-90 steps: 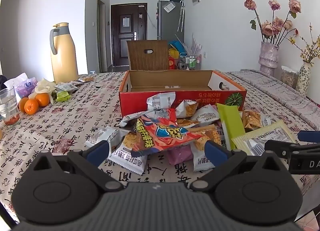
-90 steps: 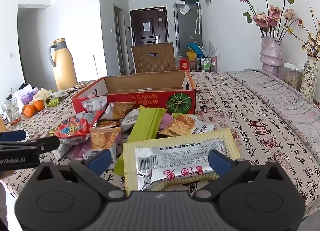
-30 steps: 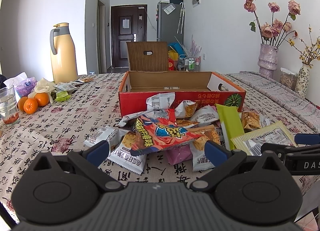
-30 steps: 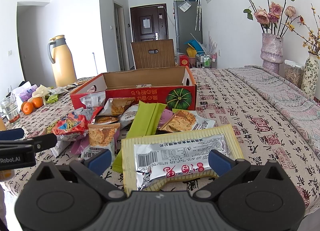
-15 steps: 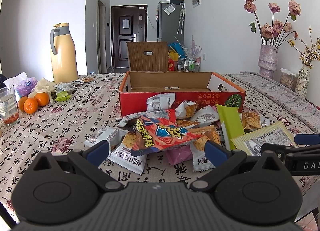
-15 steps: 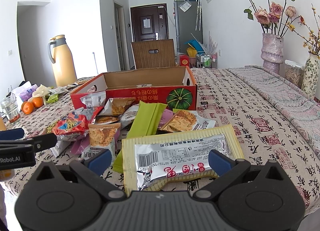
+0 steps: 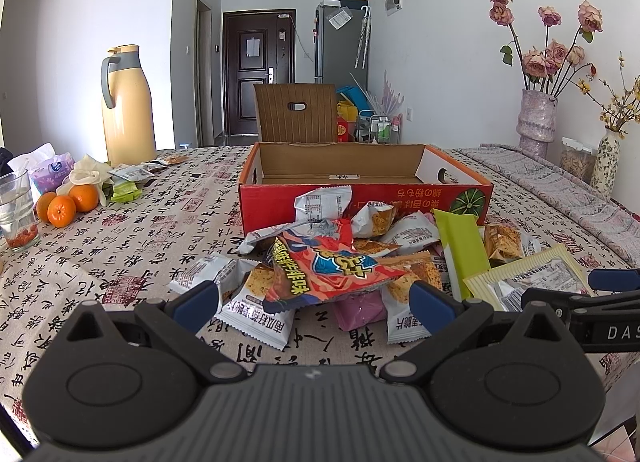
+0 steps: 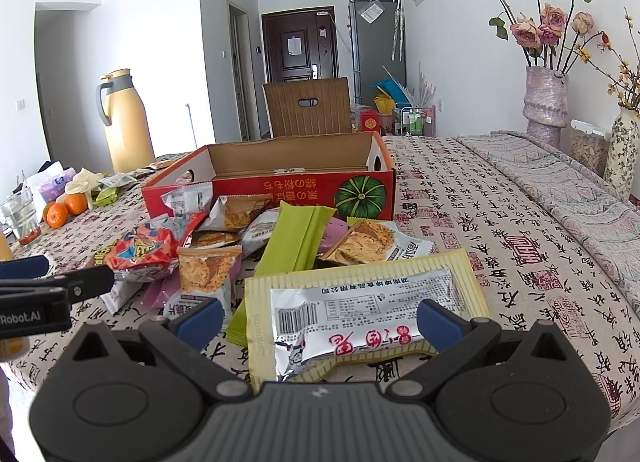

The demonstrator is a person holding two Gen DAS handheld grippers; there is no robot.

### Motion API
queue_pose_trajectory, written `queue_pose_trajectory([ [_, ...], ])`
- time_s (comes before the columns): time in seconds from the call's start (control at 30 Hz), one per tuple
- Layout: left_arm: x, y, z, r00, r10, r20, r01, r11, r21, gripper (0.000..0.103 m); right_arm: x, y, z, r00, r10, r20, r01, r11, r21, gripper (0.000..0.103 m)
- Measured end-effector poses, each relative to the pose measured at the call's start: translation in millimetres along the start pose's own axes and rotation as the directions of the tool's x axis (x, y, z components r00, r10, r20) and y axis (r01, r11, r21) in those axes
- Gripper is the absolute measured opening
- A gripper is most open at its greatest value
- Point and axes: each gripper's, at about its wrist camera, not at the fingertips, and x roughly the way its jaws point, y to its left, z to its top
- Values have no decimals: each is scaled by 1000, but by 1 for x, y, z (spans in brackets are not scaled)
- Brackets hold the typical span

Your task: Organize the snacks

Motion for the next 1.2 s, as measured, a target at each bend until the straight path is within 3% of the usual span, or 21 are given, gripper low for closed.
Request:
queue_pose_trajectory([
  [0.4,6,10,7,1000,18,10,-18,999,-26,103,17,9,13,1000,16,7,-16,1000,-24,101],
  [0.77,18,28,11,999,37,-1,-37,997,-63,103,62,26,39,998,37,-59,-40,998,-55,72],
  [0.93,24,34,11,999,34,-13,-34,997,-74,103,87,29,41,991,22,-131,-27,999,-36,48],
  [1.2,32,39,10,999,32,-35,-35,996,-80,103,104,29,37,987,18,-161,-21,1000,-20,37],
])
